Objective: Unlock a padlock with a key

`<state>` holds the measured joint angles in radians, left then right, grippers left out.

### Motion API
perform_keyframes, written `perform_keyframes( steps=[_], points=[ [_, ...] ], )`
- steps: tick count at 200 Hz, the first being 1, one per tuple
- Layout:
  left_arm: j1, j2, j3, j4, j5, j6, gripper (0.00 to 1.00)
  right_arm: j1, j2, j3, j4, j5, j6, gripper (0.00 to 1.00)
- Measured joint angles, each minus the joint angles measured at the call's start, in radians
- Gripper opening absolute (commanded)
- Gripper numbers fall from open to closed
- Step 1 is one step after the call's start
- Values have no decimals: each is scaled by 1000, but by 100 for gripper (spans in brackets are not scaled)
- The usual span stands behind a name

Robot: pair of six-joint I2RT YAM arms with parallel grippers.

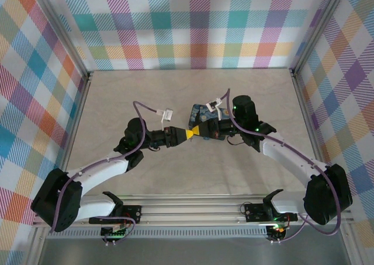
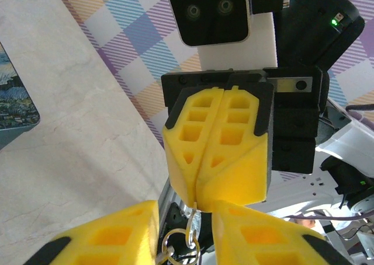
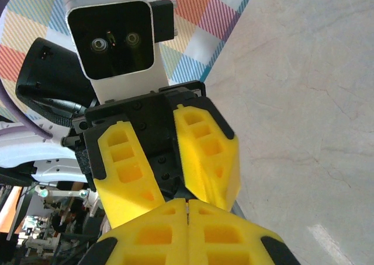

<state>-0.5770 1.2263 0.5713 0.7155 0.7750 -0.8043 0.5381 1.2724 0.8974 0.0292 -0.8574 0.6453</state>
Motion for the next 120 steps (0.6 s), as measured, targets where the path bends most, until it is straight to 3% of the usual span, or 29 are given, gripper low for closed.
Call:
perform_keyframes(
  steps=[48,101,120],
  points=[
    [0,2,-1,3,3,-4,30,0,-2,0,0,12,-3,0],
    [0,2,-5,3,10,-12,16,0,-2,0,0,24,-3,0],
    [2,3,-5,8,11,-12,7,0,-2,0,-3,26,-3,0]
  ],
)
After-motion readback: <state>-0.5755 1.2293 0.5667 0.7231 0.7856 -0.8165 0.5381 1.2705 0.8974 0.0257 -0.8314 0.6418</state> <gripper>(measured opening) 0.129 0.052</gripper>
